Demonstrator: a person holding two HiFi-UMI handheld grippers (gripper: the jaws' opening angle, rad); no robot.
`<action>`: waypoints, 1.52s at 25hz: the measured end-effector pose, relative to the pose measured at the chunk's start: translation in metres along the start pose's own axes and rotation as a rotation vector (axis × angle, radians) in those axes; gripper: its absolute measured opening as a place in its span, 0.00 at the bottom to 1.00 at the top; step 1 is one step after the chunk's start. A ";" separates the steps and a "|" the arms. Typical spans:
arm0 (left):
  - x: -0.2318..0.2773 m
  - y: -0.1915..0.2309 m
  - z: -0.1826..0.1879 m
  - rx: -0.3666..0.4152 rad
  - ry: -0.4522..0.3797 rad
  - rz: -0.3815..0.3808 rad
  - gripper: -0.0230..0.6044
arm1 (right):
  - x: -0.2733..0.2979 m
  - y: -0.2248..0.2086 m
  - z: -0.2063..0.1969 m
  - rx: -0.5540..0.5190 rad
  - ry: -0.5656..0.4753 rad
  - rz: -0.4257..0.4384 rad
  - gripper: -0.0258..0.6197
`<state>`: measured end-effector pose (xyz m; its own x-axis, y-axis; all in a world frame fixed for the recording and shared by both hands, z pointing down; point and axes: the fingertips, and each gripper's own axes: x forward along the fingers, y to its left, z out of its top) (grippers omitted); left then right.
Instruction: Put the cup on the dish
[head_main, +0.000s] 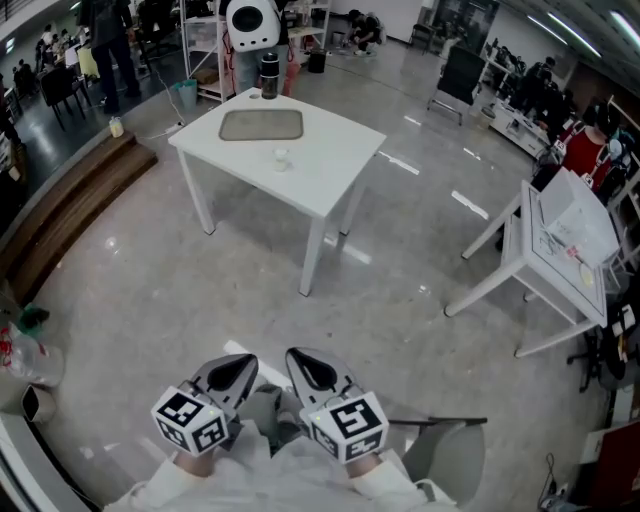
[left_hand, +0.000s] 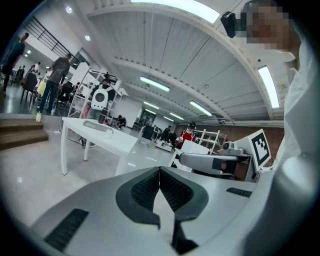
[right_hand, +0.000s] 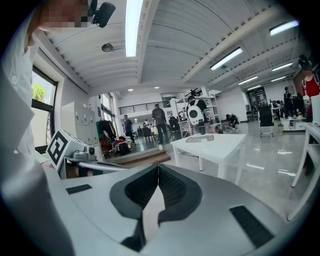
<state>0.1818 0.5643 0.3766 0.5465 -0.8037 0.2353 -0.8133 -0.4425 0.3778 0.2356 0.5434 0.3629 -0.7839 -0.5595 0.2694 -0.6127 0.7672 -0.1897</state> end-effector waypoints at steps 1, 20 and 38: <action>0.004 0.002 -0.002 -0.008 0.000 0.001 0.05 | 0.002 -0.002 0.000 0.007 -0.001 0.004 0.06; 0.129 0.173 0.102 -0.006 0.035 -0.074 0.05 | 0.203 -0.103 0.065 0.029 0.046 0.014 0.06; 0.211 0.296 0.161 0.000 0.093 -0.118 0.05 | 0.354 -0.170 0.106 0.049 0.089 -0.001 0.06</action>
<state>0.0242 0.1993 0.3940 0.6546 -0.7057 0.2711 -0.7422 -0.5316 0.4080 0.0515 0.1810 0.3904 -0.7727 -0.5284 0.3518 -0.6193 0.7493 -0.2347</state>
